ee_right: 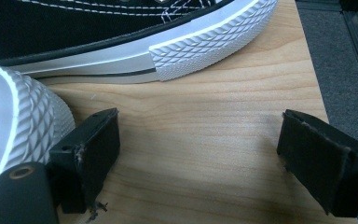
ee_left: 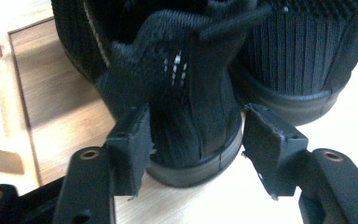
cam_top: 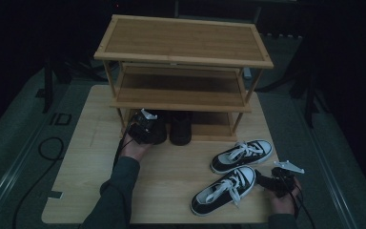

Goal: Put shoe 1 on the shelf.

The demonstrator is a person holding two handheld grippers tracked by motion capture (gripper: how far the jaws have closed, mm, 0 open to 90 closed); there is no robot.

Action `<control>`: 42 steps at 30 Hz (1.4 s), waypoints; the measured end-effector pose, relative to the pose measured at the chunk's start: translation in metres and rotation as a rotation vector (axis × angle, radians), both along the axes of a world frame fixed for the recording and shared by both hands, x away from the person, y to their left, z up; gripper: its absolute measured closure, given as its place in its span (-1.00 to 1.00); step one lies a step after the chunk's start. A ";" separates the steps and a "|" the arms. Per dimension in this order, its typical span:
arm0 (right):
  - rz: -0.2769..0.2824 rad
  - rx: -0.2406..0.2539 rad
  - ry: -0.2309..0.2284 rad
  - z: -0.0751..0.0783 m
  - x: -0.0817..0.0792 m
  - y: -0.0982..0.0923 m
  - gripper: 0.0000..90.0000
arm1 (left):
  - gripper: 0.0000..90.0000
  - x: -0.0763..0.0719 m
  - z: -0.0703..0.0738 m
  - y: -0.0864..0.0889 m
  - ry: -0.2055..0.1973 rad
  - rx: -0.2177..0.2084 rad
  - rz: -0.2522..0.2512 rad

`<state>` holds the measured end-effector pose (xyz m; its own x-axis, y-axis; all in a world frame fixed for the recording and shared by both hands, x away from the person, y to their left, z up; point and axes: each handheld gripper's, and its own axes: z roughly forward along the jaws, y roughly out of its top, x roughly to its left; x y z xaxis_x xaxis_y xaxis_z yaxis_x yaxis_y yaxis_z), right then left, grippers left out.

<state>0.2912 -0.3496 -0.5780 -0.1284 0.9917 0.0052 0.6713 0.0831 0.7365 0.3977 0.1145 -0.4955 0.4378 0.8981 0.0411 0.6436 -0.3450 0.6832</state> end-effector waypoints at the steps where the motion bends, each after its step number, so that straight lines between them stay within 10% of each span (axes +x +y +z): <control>1: 0.000 -0.001 0.000 0.000 0.000 0.000 -0.71 | -0.02 0.001 0.000 -0.002 -0.001 0.009 0.005; 17: 0.000 0.000 0.000 0.000 0.000 0.000 -0.71 | 0.65 0.005 -0.003 0.001 0.002 -0.022 -0.061; 34: 0.000 -0.001 -0.001 0.000 0.000 0.000 -0.71 | 0.64 0.006 -0.004 0.005 -0.011 -0.049 -0.148; 42: 0.000 0.000 0.000 0.000 0.000 0.000 -0.71 | 0.30 0.005 -0.001 0.005 0.000 -0.022 -0.139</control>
<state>0.2912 -0.3496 -0.5780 -0.1284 0.9917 0.0054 0.6715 0.0829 0.7364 0.4023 0.1191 -0.4960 0.5583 0.8293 0.0220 0.5903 -0.4158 0.6919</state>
